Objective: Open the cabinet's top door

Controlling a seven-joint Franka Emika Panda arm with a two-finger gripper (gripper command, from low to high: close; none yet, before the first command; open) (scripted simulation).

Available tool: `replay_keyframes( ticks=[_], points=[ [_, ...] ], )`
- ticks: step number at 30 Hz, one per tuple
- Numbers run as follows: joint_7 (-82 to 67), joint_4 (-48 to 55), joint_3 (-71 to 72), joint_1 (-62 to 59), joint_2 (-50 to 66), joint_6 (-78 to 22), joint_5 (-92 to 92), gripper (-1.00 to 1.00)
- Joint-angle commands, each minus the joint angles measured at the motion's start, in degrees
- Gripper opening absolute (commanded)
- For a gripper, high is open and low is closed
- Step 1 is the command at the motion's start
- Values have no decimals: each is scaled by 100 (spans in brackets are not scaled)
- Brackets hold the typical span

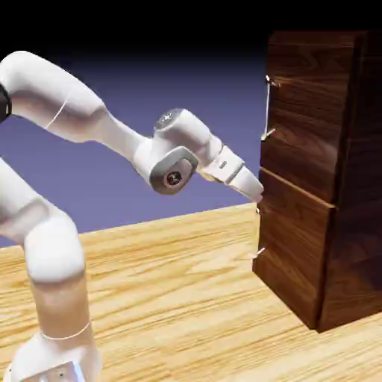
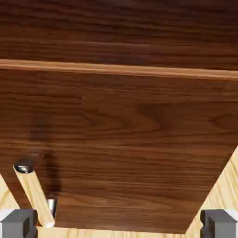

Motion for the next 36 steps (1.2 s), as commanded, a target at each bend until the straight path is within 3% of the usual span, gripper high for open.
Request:
replay_keyframes(
  ticks=[1,36],
  points=[
    [-141,55,118,-116,-63,-19,250,0],
    [-5082,1986,4231,-4182,-2256,-679,8972,0]
  ],
)
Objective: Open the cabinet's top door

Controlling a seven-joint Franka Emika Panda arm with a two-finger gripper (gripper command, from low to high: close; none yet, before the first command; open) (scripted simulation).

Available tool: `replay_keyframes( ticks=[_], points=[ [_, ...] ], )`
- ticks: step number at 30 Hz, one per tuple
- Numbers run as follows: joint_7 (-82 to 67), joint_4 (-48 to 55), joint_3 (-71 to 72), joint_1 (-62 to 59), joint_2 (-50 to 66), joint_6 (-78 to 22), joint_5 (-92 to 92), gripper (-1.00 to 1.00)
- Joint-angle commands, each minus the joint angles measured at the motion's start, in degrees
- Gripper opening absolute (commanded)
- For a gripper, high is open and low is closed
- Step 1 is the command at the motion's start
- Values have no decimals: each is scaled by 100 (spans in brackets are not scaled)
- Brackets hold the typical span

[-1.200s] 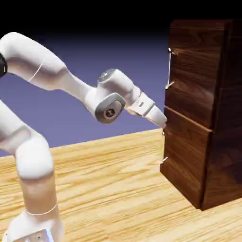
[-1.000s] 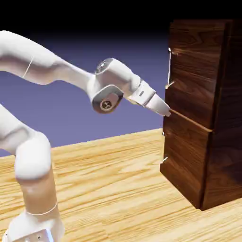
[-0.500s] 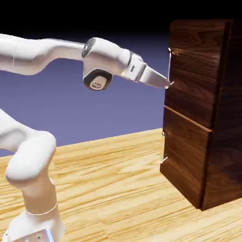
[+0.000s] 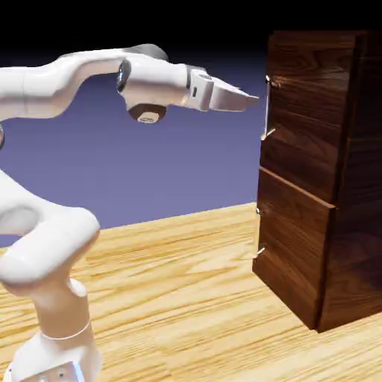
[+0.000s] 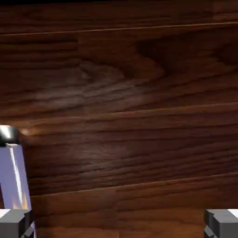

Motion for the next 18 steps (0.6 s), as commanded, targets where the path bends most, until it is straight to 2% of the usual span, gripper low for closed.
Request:
replay_keyframes(
  ticks=[1,18],
  points=[
    [-141,55,118,-116,-63,-19,250,0],
    [-2343,916,1951,-1928,-1040,-313,4137,0]
  ],
)
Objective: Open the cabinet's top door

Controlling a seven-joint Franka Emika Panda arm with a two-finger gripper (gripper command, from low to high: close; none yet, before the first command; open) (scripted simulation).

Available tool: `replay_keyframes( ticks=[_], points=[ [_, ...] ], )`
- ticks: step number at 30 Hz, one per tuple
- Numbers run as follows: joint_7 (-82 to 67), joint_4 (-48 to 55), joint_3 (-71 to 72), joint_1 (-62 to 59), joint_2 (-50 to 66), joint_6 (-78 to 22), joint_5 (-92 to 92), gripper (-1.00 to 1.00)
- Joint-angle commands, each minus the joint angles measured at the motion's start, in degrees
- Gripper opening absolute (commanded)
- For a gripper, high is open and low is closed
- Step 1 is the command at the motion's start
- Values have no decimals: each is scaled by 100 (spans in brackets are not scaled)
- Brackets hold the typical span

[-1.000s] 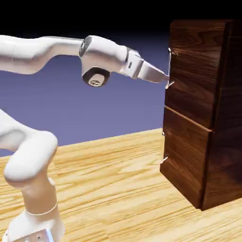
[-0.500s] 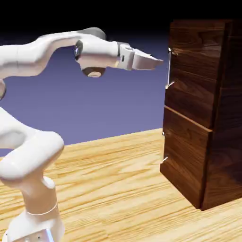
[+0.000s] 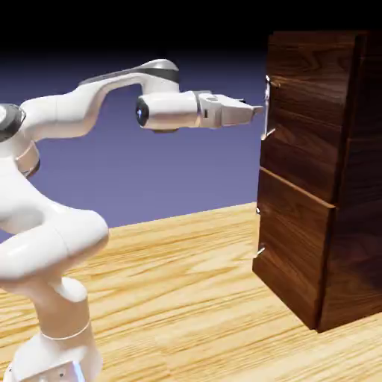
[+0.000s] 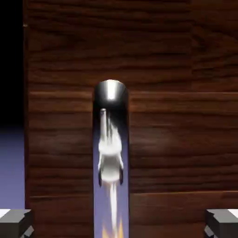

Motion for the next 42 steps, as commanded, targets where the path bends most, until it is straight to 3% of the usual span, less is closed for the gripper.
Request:
replay_keyframes(
  ticks=[1,5,6,26,34,42],
  points=[
    [2,170,97,-218,27,-35,46,0],
    [11,759,434,-977,121,-155,208,0],
    [11,759,434,-977,121,-155,208,-100],
    [-1419,-2229,-2682,1052,386,-4875,-1212,-100],
    [-1929,-2421,-4040,935,1058,-6869,-2628,-100],
    [-2632,-1783,-5132,596,2474,-8830,-4264,-100]
  ],
)
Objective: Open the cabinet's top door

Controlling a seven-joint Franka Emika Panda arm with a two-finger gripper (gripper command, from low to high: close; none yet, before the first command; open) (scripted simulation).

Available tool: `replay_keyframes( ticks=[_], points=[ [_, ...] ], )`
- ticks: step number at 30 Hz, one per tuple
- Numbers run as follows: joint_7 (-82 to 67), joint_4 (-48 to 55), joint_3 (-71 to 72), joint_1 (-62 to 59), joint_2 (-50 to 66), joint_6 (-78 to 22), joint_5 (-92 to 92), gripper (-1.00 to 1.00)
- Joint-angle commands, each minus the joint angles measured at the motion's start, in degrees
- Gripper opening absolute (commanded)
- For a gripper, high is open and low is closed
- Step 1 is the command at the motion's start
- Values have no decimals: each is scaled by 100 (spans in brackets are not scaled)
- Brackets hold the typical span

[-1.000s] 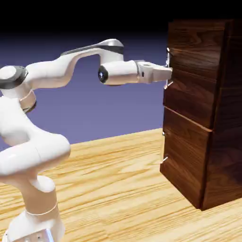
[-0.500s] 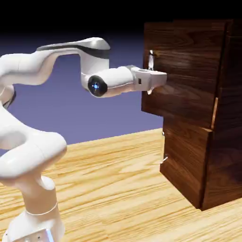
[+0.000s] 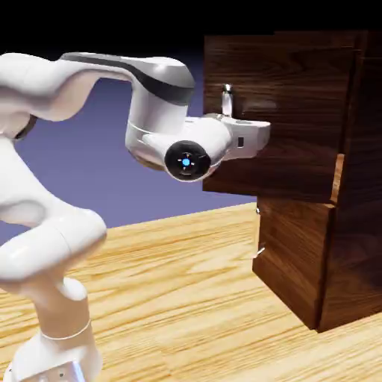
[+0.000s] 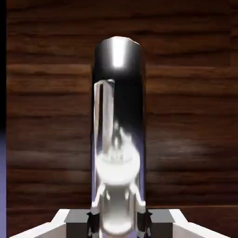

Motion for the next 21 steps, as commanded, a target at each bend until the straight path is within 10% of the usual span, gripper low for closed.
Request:
replay_keyframes(
  ticks=[1,20,21],
  points=[
    [-88,132,-96,-32,208,-208,-188,-100],
    [-1127,3529,-771,-156,3867,-3126,-2582,-100],
    [-1127,3529,-771,-156,3867,-3126,-2582,100]
  ],
)
